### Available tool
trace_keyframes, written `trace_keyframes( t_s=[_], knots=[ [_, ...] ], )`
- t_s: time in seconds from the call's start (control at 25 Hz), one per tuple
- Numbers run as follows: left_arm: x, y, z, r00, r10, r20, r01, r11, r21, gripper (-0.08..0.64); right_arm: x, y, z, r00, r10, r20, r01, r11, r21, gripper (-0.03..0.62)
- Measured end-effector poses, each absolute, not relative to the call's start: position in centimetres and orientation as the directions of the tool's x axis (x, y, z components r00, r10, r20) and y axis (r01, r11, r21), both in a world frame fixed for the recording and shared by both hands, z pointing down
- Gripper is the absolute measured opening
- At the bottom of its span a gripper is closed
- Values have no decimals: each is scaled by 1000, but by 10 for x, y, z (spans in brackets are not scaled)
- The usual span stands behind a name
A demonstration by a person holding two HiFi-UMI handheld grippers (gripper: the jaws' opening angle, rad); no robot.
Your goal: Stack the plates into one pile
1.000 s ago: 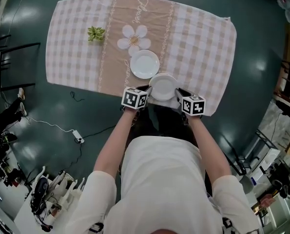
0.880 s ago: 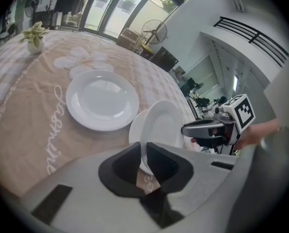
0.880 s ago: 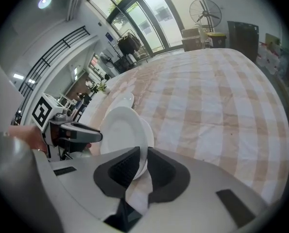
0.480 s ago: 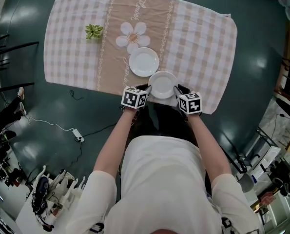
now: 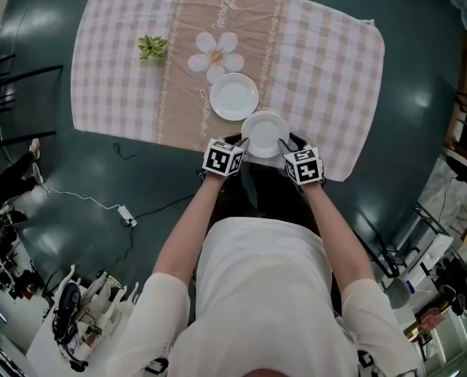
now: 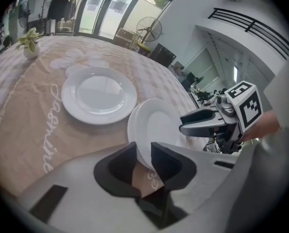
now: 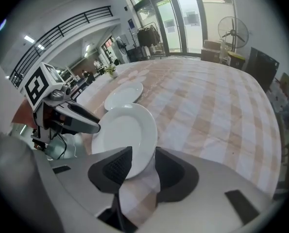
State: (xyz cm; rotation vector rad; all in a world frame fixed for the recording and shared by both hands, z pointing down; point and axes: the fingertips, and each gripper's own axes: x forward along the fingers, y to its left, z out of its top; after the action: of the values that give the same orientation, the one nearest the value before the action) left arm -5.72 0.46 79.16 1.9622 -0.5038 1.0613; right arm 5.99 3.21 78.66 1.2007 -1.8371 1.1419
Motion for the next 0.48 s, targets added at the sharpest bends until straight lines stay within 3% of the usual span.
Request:
trace_keyframes(
  t_s=[0.24, 0.48],
  knots=[
    [-56, 2, 787, 574, 10, 819, -665, -577, 473, 162, 61, 26, 780, -347, -393, 852, -936, 198, -290, 167],
    [-60, -4, 782, 588, -7, 809, -667, -570, 480, 176, 62, 19, 775, -344, -405, 847, -937, 203, -284, 167]
  ],
)
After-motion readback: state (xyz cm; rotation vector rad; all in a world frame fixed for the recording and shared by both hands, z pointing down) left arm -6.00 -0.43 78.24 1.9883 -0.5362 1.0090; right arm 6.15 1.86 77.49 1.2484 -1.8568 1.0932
